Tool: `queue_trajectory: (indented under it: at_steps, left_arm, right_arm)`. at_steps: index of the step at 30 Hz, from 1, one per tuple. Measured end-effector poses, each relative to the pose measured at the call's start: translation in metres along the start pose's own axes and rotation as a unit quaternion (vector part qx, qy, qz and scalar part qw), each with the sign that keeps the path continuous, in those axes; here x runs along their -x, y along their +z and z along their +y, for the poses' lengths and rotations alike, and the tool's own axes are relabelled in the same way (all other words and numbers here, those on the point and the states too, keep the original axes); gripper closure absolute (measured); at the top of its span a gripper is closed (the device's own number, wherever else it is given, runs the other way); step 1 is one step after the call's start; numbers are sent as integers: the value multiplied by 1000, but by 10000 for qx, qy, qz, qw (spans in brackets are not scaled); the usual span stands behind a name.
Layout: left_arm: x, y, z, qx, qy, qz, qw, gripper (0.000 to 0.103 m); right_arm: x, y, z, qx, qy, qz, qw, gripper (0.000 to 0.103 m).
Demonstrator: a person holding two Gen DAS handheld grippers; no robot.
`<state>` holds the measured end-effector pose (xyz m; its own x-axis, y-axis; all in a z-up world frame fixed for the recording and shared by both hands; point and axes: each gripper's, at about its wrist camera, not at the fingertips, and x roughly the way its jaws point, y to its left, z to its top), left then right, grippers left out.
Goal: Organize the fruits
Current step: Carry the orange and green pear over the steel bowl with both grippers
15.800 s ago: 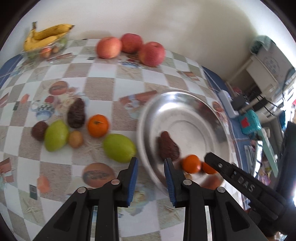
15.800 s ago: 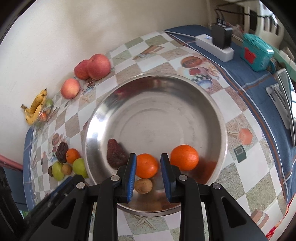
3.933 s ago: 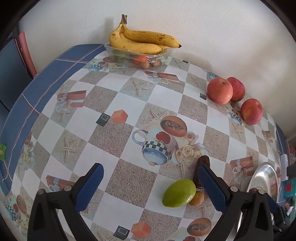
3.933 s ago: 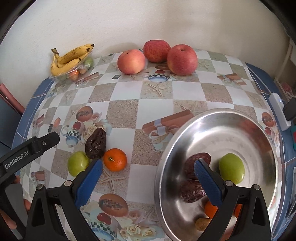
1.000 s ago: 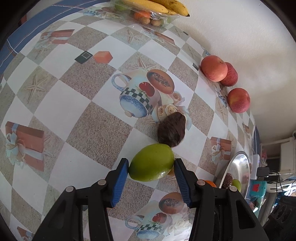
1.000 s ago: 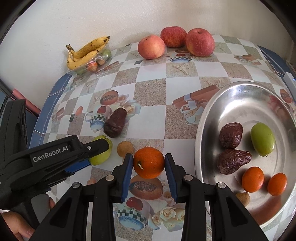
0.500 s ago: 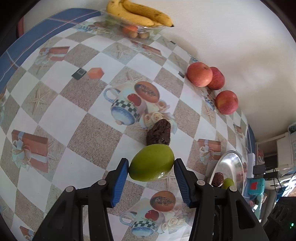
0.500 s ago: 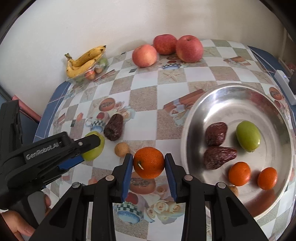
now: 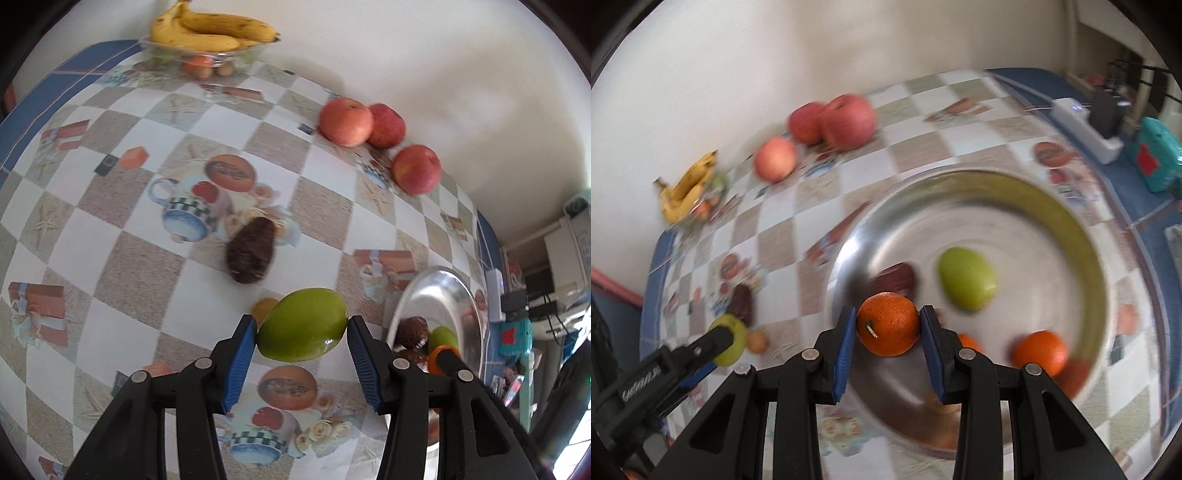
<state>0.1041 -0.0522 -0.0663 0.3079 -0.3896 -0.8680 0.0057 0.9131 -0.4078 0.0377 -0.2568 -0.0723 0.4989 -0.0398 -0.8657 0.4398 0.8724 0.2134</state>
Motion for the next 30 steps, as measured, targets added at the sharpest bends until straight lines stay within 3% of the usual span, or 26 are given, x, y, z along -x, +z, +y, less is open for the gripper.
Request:
queue_trajectory:
  at_steps: [6, 8, 13, 20, 26, 30]
  left_arm:
    - [-7, -13, -41, -744, -49, -12, 9972, 50]
    - [-9, -20, -57, -1054, -139, -8, 9943, 62]
    - [-11, -32, -85, -1803, 332, -287, 9826, 62]
    - [-16, -26, -75, -1530, 248, -192, 9877, 62]
    - [-14, -23, -66, -1252, -39, -176, 9920, 62]
    - [-15, -24, -69, -1335, 64, -180, 9909, 62]
  right_arm:
    - [0, 4, -27, -292, -538, -65, 9981, 66]
    - [-1, 5, -35, -429, -630, -65, 9971, 66]
    - [1, 6, -48, -687, -721, -126, 9950, 66]
    - [0, 5, -48, -719, -615, -86, 9955, 66]
    - [-1, 5, -49, -757, -601, -79, 9953, 66]
    - [-1, 5, -49, -785, -580, -79, 9952, 66]
